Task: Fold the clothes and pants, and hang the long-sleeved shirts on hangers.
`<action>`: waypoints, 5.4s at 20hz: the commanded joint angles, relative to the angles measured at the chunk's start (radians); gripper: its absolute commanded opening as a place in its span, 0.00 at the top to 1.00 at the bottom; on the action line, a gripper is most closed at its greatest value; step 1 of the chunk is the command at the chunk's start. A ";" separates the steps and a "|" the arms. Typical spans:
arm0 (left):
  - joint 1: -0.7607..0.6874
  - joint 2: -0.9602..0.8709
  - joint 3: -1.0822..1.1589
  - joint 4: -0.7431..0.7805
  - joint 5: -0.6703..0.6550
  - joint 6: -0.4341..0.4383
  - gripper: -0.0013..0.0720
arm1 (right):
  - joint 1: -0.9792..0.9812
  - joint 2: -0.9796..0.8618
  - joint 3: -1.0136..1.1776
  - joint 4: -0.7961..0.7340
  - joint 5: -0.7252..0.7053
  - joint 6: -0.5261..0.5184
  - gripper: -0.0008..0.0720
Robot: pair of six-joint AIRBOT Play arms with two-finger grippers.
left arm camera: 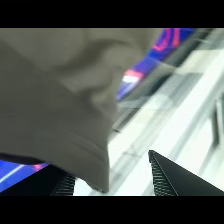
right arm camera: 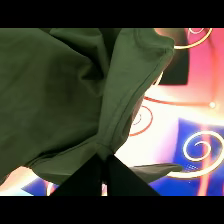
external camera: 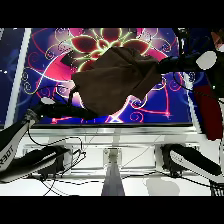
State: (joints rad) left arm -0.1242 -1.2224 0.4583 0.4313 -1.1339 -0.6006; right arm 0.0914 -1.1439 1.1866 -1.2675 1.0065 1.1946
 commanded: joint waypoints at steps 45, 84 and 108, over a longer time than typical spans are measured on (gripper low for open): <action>-0.001 -0.001 -0.037 0.076 0.042 -0.019 0.17 | 0.001 0.000 0.001 0.001 0.000 0.000 0.97; 0.655 0.544 0.811 -0.014 0.278 -0.110 0.96 | 0.000 0.211 0.605 -0.281 -0.065 0.050 0.97; 0.375 -0.258 0.811 0.203 0.040 -0.388 0.97 | 0.000 -0.453 0.575 -0.251 0.149 0.150 0.97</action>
State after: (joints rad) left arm 0.3351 -1.2533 1.2682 0.6647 -1.1427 -0.9718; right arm 0.0914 -1.3979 1.7653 -1.5208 1.1812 1.3212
